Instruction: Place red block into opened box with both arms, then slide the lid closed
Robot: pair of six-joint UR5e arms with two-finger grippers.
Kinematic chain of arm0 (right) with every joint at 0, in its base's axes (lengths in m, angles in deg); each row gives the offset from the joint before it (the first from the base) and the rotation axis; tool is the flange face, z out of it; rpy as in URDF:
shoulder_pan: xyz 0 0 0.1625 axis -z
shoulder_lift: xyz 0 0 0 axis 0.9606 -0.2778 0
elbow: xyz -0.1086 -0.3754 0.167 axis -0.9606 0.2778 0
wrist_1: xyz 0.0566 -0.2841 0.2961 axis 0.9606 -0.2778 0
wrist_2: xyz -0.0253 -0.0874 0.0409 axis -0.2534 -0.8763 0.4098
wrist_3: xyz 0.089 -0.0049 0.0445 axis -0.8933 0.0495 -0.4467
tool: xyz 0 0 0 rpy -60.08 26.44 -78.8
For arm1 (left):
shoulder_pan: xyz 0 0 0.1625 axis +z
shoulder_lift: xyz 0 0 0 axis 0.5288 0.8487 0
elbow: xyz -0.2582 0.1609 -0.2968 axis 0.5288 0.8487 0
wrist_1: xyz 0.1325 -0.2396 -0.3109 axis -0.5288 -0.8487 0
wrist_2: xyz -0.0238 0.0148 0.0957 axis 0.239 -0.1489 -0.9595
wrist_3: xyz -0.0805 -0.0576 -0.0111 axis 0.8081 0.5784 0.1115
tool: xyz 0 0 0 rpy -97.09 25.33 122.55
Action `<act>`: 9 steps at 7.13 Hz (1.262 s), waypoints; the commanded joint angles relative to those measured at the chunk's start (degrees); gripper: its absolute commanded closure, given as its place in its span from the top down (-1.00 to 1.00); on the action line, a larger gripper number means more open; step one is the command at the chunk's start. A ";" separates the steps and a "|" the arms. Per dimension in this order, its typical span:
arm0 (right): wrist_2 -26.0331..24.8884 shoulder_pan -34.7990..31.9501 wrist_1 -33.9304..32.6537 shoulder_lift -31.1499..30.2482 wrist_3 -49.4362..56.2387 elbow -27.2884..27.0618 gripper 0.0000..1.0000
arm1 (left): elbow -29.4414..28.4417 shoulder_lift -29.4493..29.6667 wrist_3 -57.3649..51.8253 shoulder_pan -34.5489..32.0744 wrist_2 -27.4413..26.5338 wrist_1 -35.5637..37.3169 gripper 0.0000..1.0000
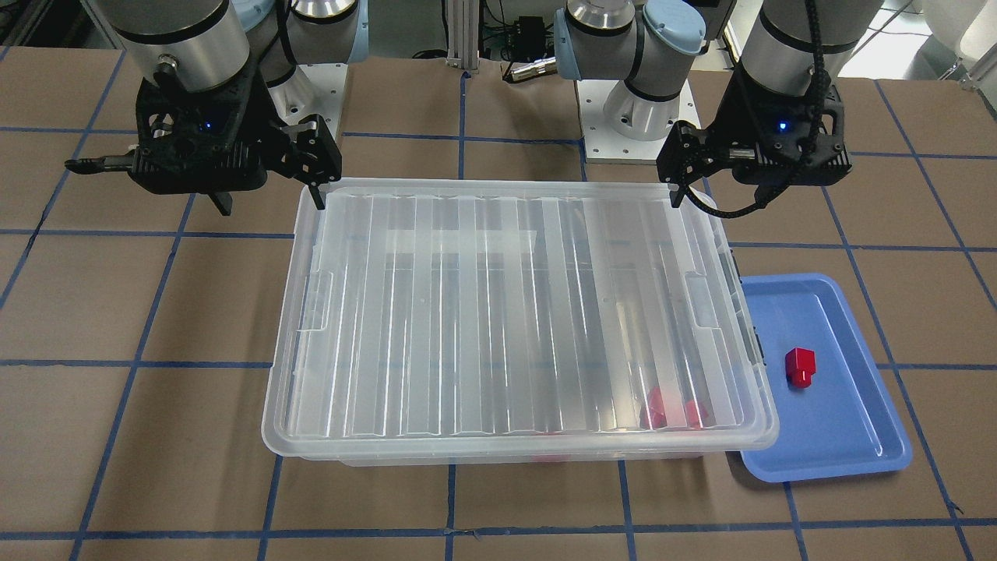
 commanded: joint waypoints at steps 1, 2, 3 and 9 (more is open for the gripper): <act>-0.06 0.00 0.09 0.04 0.00 0.00 1.00 | -0.09 0.17 -0.06 0.06 2.54 0.01 1.00; 0.03 0.09 0.09 0.04 0.09 0.00 1.00 | -0.09 0.17 0.03 0.06 2.56 0.10 1.00; 0.20 0.52 0.18 0.13 0.61 0.00 1.00 | -0.09 -0.01 0.12 0.06 2.30 0.10 1.00; -0.15 2.63 -21.01 2.93 1.05 -18.67 1.00 | 0.00 0.08 0.21 0.06 2.30 0.89 1.00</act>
